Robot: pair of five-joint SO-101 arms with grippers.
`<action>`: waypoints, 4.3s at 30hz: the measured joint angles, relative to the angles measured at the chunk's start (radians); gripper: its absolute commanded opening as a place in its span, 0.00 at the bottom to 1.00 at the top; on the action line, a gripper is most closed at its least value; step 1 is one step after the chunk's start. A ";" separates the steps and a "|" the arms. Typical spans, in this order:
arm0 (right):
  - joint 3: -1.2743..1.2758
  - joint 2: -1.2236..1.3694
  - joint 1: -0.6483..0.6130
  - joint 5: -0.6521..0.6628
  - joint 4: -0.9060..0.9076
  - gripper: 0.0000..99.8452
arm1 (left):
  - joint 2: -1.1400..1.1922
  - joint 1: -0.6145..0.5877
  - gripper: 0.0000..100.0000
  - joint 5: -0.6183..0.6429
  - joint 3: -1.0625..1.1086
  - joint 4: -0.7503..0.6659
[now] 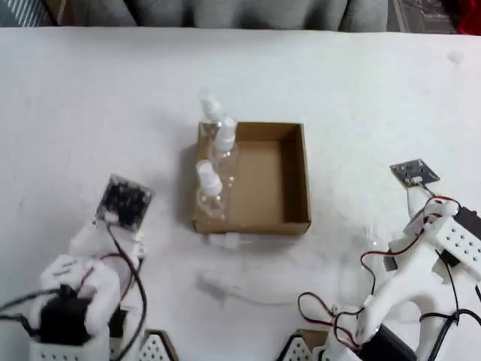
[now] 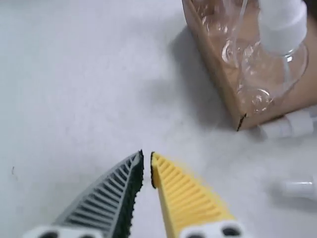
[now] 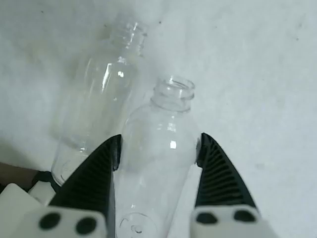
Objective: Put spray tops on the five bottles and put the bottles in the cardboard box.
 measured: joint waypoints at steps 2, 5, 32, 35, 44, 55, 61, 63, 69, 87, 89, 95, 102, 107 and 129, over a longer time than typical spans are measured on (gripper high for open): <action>0.000 0.000 0.000 0.000 0.000 0.02 | 0.110 0.003 0.03 0.026 -0.074 0.034; 0.000 0.000 0.000 0.000 0.000 0.02 | 0.269 0.049 0.03 0.080 -0.184 0.098; 0.000 0.000 0.000 0.000 0.000 0.02 | 0.793 0.862 0.40 0.641 -0.195 0.003; 0.000 0.000 0.000 0.000 0.000 0.02 | 0.795 0.862 0.41 0.655 -0.163 -0.003; 0.000 0.000 0.000 0.046 0.000 0.02 | 0.795 0.743 0.40 0.657 -0.058 -0.101; 0.000 0.000 0.000 0.046 0.000 0.02 | 0.796 0.724 0.40 0.657 0.041 -0.218; 0.000 0.000 0.000 0.046 0.000 0.02 | 0.882 0.674 0.40 0.657 0.046 -0.250; 0.000 0.000 0.000 0.046 0.000 0.02 | 0.957 0.641 0.40 0.657 0.046 -0.305; 0.000 0.000 0.000 0.046 0.000 0.02 | 1.154 0.618 0.40 0.661 0.046 -0.457; 0.000 0.000 0.000 0.046 0.000 0.02 | 1.162 0.617 0.15 0.663 0.046 -0.465; 0.000 0.000 0.000 0.046 0.000 0.02 | 1.157 0.617 0.10 0.663 0.044 -0.465; 0.000 0.000 0.000 0.046 0.000 0.02 | 1.148 0.624 0.02 0.658 0.043 -0.473; 0.000 0.000 0.000 0.046 0.000 0.02 | 1.148 0.623 0.02 0.506 0.035 -0.457; 0.000 0.000 0.000 0.046 0.000 0.02 | 1.165 0.620 0.02 0.379 0.002 -0.342; 0.000 0.000 0.000 0.046 0.000 0.02 | 1.169 0.212 0.02 -0.276 -0.086 -0.281</action>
